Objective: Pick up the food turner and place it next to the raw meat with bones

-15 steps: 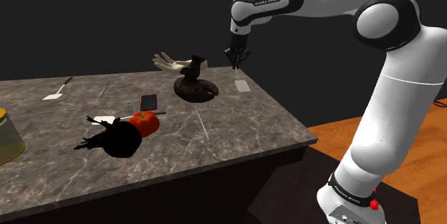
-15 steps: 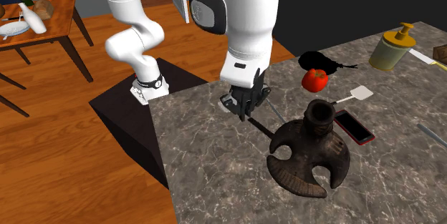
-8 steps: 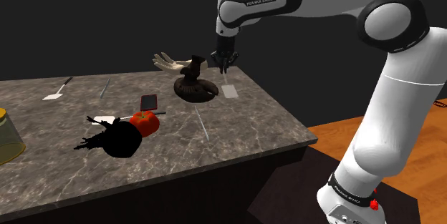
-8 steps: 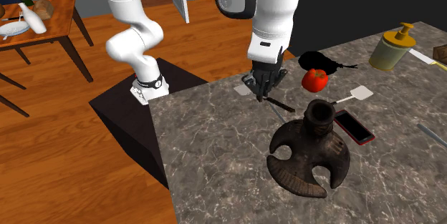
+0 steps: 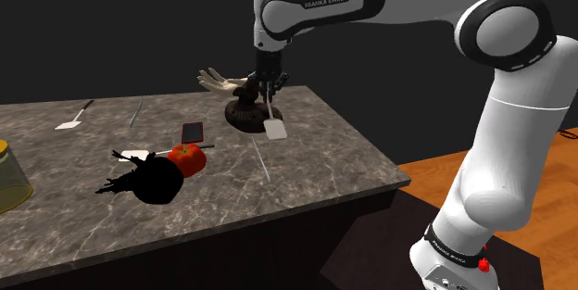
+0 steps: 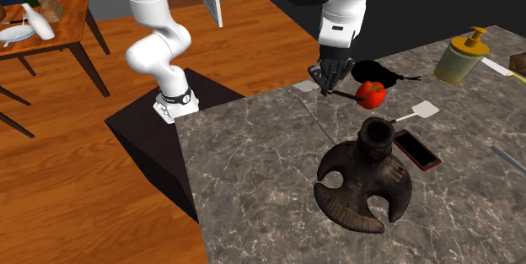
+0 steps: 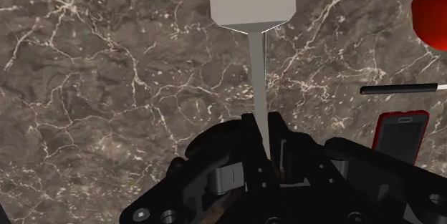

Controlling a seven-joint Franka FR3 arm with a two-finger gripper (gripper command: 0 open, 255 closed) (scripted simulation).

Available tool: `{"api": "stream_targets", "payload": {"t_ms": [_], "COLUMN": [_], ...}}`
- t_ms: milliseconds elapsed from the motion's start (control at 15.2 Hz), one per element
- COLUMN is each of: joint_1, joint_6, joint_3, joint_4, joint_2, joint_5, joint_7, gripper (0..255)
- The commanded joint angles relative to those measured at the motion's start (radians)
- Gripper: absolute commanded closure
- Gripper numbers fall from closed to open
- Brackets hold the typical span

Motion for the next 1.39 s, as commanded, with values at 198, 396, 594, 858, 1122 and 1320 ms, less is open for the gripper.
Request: {"api": "stream_targets", "payload": {"t_ms": [198, 396, 594, 858, 1122, 1320], "joint_1": [0.068, 0.113, 0.160, 0.181, 0.179, 0.177], "joint_6": [-0.031, -0.054, -0.085, -0.059, -0.006, 0.033], "joint_3": [0.044, 0.066, 0.086, 0.092, 0.091, 0.090], "joint_4": [0.096, 0.165, 0.251, 0.251, 0.197, 0.160], "joint_2": [0.073, 0.123, 0.184, 0.212, 0.212, 0.215], "joint_5": [-0.023, -0.039, -0.058, -0.068, -0.069, -0.071], "joint_7": [0.114, 0.180, 0.243, 0.273, 0.277, 0.280], "gripper": [255, 255, 255, 255, 255, 255]}}
